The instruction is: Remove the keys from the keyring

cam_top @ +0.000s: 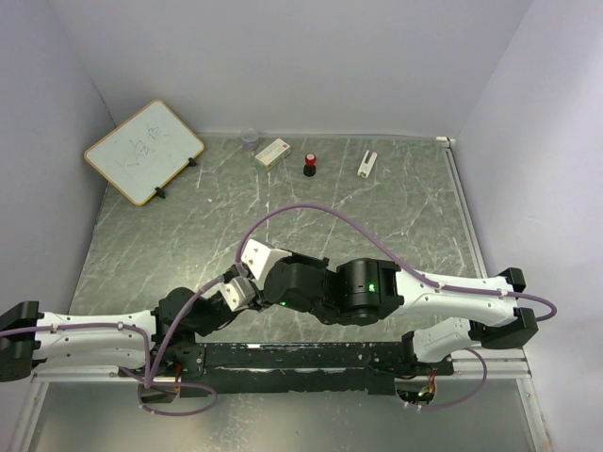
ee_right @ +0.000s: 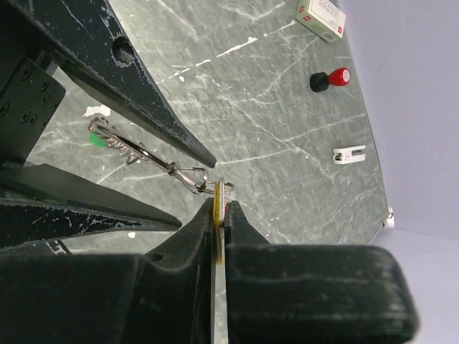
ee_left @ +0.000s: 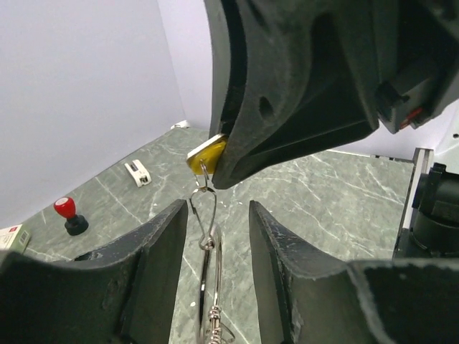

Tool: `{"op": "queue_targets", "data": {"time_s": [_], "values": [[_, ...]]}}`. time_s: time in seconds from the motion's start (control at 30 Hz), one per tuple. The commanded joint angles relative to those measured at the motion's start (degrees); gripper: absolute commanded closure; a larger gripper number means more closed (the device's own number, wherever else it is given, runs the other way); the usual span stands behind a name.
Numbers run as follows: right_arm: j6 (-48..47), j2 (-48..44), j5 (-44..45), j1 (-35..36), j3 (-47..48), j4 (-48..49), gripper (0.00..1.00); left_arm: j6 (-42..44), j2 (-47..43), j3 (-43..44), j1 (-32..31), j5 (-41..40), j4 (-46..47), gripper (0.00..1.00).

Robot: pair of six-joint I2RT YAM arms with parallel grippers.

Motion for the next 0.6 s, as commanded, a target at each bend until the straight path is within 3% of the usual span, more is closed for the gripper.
{"op": "queue_targets", "data": {"time_s": [0.0, 0.57], "values": [[0.3, -1.0, 1.3, 0.1, 0.0, 1.4, 1.0, -1.2, -0.8, -1.0, -0.3, -2.8, 3.4, 0.5], [0.5, -1.3, 2.1, 0.1, -0.6, 2.2, 1.0, -2.3, 2.4, -1.1, -0.3, -6.6, 5.7, 0.5]]}}
